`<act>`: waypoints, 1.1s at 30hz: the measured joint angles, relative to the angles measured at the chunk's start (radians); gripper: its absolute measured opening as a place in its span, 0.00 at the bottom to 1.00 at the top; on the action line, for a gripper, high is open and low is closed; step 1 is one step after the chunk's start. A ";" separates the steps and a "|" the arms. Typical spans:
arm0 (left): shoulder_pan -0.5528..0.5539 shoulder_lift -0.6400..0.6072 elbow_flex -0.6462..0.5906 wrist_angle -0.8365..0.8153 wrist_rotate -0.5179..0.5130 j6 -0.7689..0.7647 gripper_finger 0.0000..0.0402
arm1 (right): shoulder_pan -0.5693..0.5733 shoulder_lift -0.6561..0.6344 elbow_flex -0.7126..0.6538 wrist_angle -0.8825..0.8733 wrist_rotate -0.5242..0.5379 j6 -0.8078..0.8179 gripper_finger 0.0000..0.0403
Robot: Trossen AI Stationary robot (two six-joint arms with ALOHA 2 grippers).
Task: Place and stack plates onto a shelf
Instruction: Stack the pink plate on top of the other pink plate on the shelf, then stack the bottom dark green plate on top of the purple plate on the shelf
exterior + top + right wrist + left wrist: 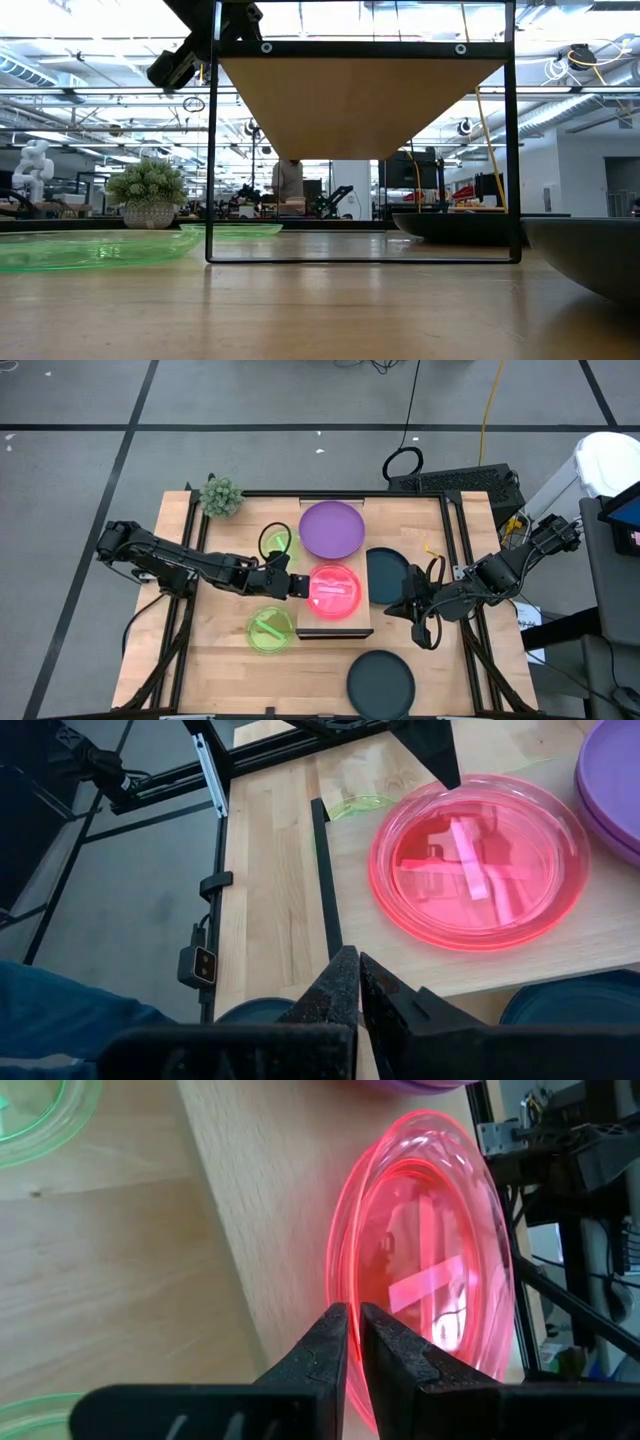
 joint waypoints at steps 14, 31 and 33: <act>0.000 0.000 0.000 0.004 -0.007 -0.006 0.28 | 0.000 0.000 0.000 0.000 0.000 0.000 0.00; -0.003 -0.037 -0.001 -0.011 -0.008 0.032 0.32 | 0.000 0.000 0.000 0.000 0.000 0.016 0.00; -0.003 -0.044 -0.001 -0.013 -0.008 0.037 0.32 | 0.000 0.000 0.000 -0.001 0.000 0.024 0.00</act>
